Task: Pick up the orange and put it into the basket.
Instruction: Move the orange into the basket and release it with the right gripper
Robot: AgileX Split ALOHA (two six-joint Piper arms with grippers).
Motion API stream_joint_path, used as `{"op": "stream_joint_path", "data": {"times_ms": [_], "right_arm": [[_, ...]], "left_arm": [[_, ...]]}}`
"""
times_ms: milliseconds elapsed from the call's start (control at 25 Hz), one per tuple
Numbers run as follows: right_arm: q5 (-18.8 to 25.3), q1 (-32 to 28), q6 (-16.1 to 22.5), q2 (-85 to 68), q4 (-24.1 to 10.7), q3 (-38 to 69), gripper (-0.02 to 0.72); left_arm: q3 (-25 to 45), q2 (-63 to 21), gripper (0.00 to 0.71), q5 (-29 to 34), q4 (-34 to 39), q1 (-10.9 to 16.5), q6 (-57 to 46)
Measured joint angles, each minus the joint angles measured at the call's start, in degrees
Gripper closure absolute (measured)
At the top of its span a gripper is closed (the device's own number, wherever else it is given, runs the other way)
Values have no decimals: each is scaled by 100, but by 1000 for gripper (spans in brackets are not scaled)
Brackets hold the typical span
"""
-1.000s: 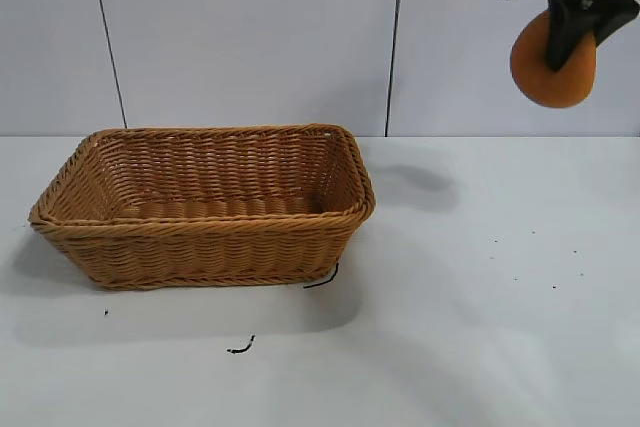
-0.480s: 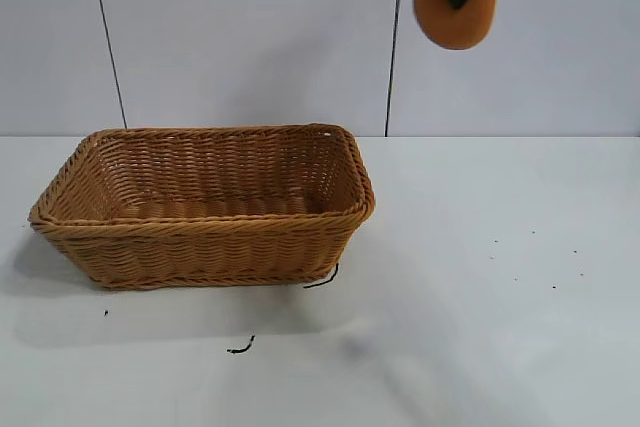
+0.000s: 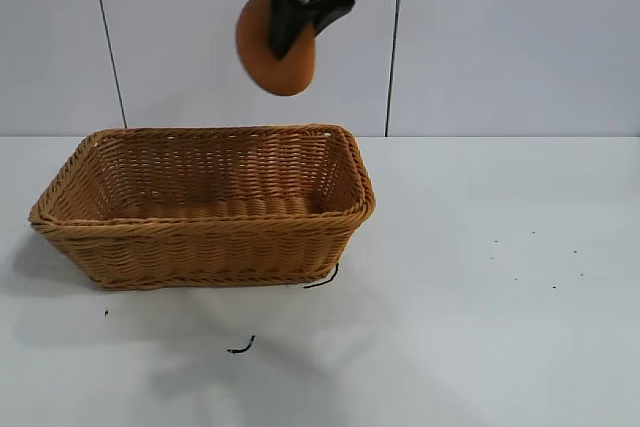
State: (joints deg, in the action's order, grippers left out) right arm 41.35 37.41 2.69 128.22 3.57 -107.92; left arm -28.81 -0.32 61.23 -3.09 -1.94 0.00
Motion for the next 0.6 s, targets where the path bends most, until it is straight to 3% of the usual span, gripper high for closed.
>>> {"op": "stream_joint_path", "data": {"times_ms": [160, 320, 520, 600], "right_arm": [[-56, -1, 0, 258, 62, 0, 612], [-16, -1, 0, 279, 99, 0, 521], [295, -1, 0, 234, 110, 0, 126], [459, -1, 0, 159, 110, -13, 54]], "left_arm": [[0, 0, 71, 0, 0, 0, 0], [0, 0, 71, 0, 0, 0, 0], [0, 0, 71, 0, 0, 0, 0], [0, 0, 71, 0, 0, 0, 0]]}}
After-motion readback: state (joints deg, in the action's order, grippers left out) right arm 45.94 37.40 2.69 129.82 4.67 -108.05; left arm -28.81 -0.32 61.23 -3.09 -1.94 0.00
